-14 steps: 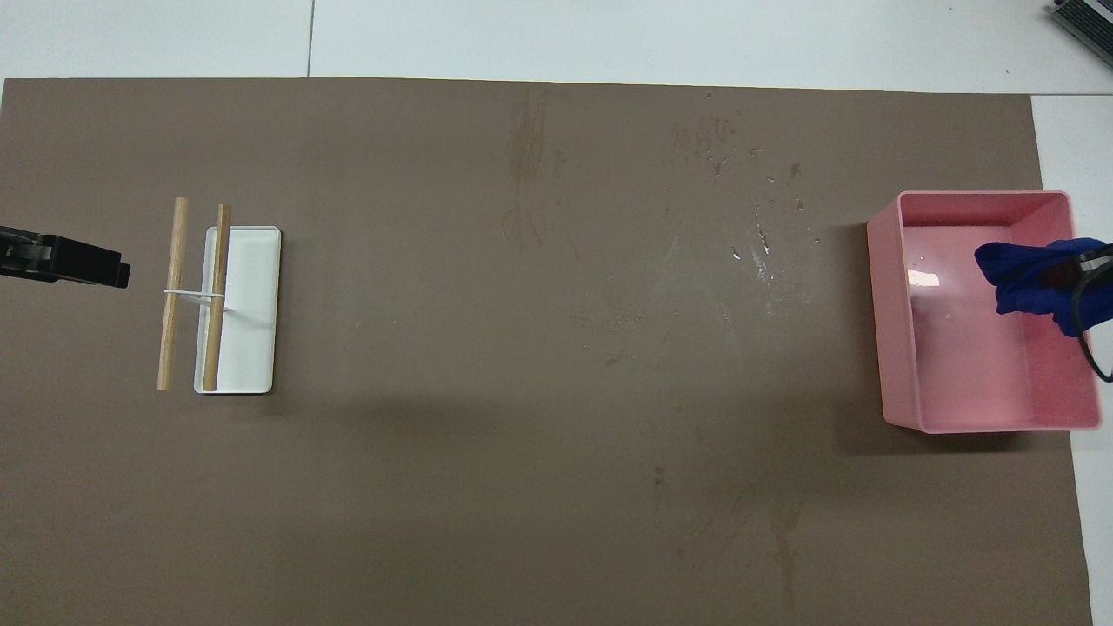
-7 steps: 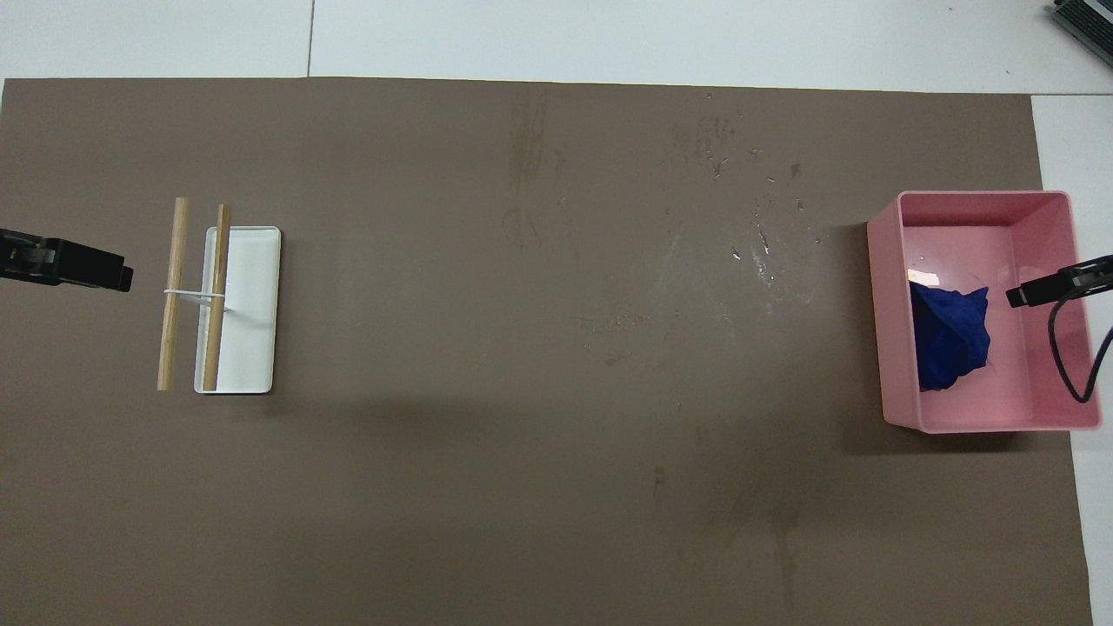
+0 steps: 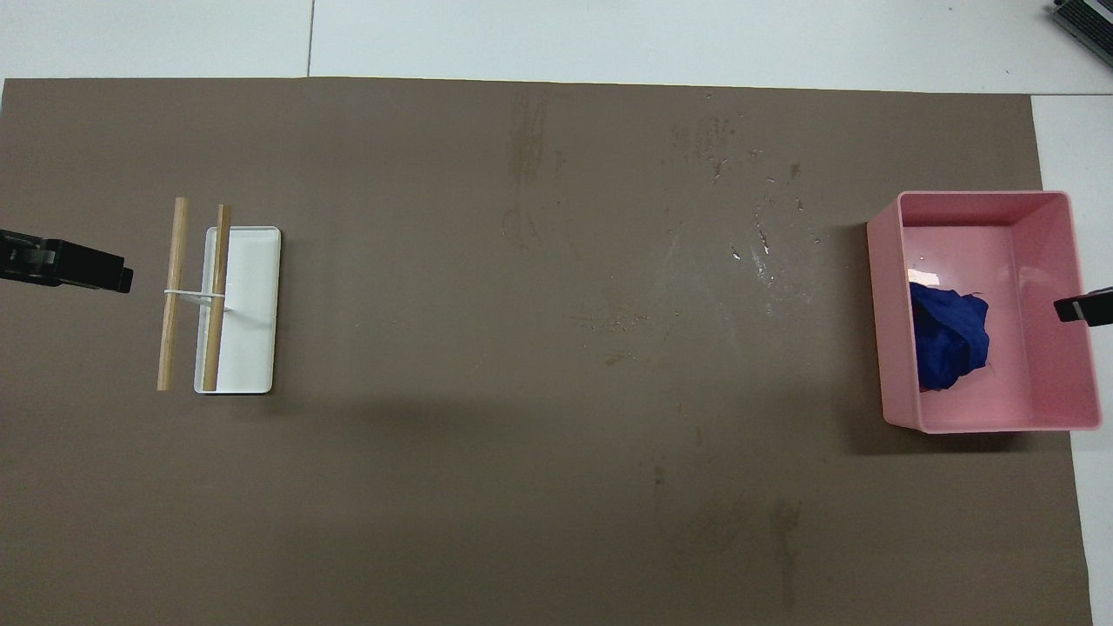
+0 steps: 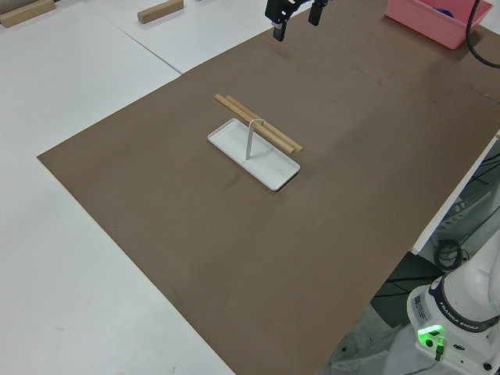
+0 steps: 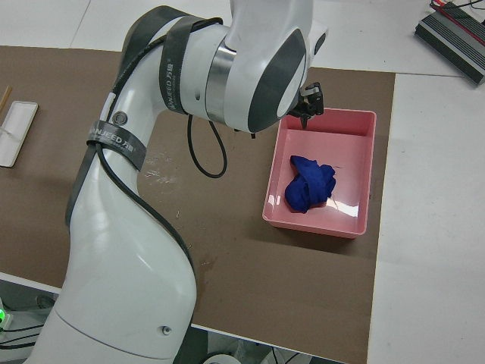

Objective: Wipe water with towel using both arms

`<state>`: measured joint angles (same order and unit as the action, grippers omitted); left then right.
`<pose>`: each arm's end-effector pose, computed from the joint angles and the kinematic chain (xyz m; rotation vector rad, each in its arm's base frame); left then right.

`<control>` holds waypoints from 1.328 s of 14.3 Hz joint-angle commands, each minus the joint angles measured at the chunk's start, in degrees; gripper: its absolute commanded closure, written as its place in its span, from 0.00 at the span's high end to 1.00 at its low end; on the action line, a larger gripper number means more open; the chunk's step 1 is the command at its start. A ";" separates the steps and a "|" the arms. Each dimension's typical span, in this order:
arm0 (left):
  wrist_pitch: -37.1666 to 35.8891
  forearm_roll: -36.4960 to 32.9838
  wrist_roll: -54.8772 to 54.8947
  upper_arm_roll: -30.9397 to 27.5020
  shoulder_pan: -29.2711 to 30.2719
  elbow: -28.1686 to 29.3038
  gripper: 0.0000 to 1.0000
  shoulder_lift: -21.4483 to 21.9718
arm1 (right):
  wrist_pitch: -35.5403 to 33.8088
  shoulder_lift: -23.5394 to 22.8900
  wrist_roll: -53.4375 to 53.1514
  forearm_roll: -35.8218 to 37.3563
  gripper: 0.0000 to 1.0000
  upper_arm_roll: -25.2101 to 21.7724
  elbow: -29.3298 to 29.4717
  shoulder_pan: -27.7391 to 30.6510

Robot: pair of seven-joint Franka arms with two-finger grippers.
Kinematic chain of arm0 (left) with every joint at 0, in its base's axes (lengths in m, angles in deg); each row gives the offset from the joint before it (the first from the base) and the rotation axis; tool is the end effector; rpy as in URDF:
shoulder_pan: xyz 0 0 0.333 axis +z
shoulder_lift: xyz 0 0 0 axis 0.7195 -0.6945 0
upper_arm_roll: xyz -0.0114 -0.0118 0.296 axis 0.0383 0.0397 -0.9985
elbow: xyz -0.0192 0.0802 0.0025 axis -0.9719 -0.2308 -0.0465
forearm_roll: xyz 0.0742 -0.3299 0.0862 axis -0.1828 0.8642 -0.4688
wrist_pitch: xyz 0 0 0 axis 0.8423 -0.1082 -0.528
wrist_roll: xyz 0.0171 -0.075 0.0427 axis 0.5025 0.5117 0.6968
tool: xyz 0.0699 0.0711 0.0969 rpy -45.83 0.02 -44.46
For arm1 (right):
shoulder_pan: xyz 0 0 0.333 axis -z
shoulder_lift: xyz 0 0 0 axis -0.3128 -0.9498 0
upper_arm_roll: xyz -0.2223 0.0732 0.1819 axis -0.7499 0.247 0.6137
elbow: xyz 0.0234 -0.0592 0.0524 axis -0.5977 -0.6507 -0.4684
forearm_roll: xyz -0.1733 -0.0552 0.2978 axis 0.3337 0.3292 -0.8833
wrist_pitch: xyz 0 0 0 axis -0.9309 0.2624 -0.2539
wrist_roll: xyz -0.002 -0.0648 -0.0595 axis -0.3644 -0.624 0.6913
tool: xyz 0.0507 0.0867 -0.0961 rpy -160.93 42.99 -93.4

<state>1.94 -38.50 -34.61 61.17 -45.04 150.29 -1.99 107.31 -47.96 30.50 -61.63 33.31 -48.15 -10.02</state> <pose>0.5052 -0.0280 0.5844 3.1086 -0.2948 0.0495 0.4730 -0.0903 0.5836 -3.0578 -0.4855 0.0225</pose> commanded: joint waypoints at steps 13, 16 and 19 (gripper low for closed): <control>-0.49 0.53 -0.63 -0.52 -0.62 0.80 1.00 0.93 | 1.88 1.18 -17.29 2.63 1.00 2.13 0.20 -11.52; -0.49 0.53 -0.63 -0.52 -0.62 0.80 1.00 0.93 | 1.62 0.22 -19.21 2.81 1.00 1.32 0.80 -12.52; -0.49 0.53 -0.63 -0.52 -0.62 0.80 1.00 0.93 | 1.62 -1.19 -21.41 2.81 1.00 1.41 1.77 -11.99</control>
<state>1.89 -38.50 -34.61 61.17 -45.04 150.29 -1.99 108.33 -48.09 11.31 -60.35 34.83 -47.12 -21.94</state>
